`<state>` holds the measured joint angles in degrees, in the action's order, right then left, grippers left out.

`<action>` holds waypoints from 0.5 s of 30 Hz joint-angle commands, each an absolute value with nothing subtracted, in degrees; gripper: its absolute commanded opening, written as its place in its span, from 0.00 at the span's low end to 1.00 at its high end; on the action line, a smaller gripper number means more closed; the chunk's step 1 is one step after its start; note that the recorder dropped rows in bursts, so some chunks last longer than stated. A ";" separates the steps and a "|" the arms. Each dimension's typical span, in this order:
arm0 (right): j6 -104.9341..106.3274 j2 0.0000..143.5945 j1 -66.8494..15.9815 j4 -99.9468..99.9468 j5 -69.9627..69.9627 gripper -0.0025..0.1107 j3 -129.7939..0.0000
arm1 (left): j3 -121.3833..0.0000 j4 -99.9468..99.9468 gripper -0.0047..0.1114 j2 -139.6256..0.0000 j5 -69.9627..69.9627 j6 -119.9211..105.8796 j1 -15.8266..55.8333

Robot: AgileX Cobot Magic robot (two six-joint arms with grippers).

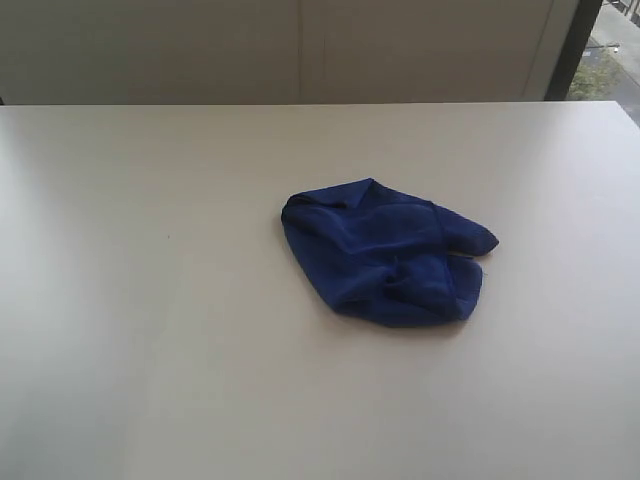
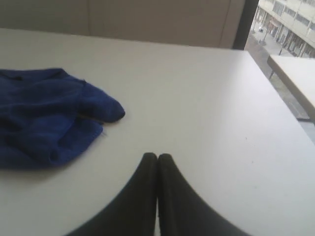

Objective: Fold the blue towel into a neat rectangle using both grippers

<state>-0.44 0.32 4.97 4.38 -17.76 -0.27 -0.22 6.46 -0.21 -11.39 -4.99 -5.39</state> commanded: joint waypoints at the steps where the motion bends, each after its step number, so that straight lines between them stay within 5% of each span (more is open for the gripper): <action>1: 0.00 0.00 5.22 4.28 -7.67 0.02 0.00 | 0.00 6.83 0.04 0.00 -11.23 -4.95 -5.56; 8: 0.00 0.00 5.22 4.28 7.25 0.02 0.00 | 0.00 6.83 0.04 0.00 -11.23 -4.95 -5.56; 15: 0.00 0.00 5.22 4.28 7.72 0.02 0.00 | 0.00 6.83 0.04 0.00 -11.23 -4.95 -5.56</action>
<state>-0.44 0.32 4.97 4.38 6.60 -0.27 -0.22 6.46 -0.21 -11.39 -4.99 -5.39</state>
